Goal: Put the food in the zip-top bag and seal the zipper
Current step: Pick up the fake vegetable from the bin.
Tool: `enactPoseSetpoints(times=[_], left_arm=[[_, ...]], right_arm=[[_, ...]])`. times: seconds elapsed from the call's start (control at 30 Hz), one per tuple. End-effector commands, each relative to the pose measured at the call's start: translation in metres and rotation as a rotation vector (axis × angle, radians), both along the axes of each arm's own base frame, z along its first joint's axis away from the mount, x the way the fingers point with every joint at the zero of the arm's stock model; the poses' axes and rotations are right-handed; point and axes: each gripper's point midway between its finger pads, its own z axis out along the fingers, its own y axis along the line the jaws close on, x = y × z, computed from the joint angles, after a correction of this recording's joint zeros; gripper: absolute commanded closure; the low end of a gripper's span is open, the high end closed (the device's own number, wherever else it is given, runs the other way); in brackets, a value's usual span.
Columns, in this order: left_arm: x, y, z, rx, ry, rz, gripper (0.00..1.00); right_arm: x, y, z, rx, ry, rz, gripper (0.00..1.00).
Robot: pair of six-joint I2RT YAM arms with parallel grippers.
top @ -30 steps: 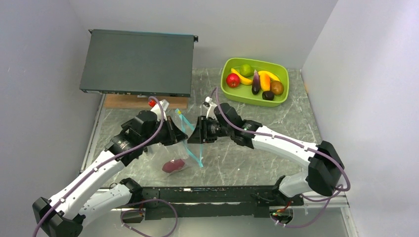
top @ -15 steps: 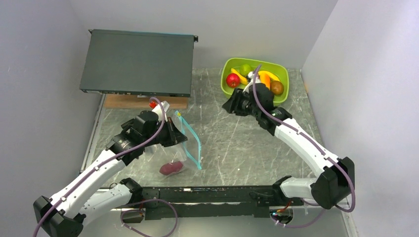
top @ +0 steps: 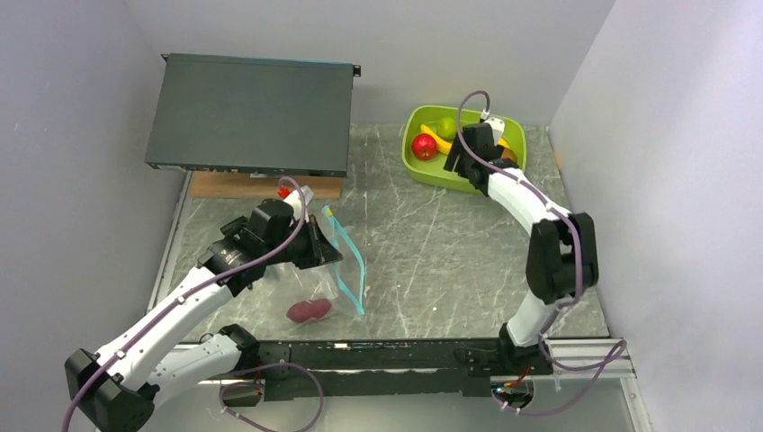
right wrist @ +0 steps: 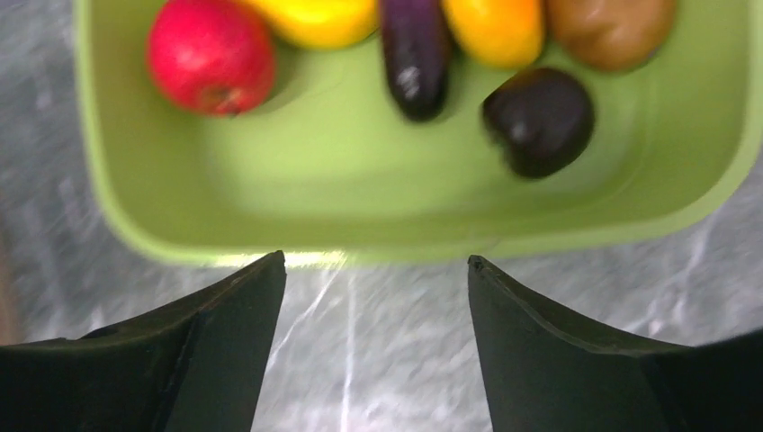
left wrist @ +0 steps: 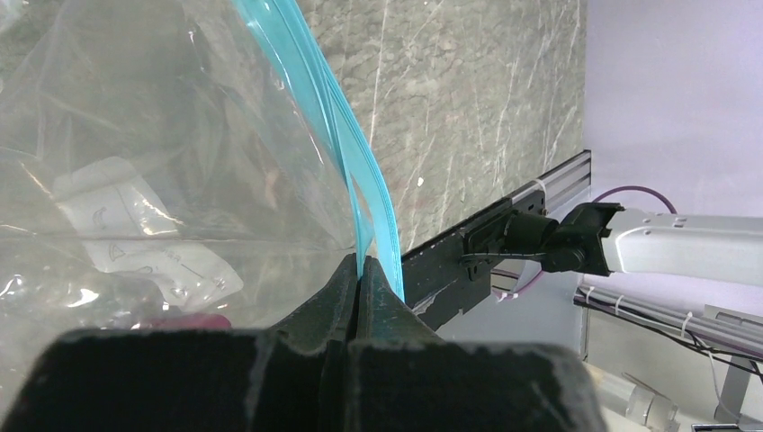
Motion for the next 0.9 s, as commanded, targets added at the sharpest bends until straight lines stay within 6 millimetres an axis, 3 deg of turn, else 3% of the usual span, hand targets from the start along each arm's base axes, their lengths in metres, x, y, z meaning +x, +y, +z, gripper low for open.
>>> enactPoseSetpoints(times=[0.0,0.1,0.37,0.87], left_arm=[[0.003,-0.004,0.017,-0.022,-0.043,-0.023,1.0],[0.004,-0.004,0.021,-0.019,-0.05,-0.024,1.0],[0.006,-0.002,0.019,-0.025,-0.059,-0.004,1.0],[0.004,-0.004,0.015,-0.032,-0.04,-0.008,1.0]], right_arm=[[0.035,-0.043,0.008,-0.154,-0.014,-0.137,0.2],[0.052,-0.058,-0.007,-0.199,0.046,-0.164,0.13],[0.067,-0.087,-0.034,-0.231,0.152,-0.196,0.07],[0.084,-0.105,-0.082,-0.219,0.216,-0.129,0.06]])
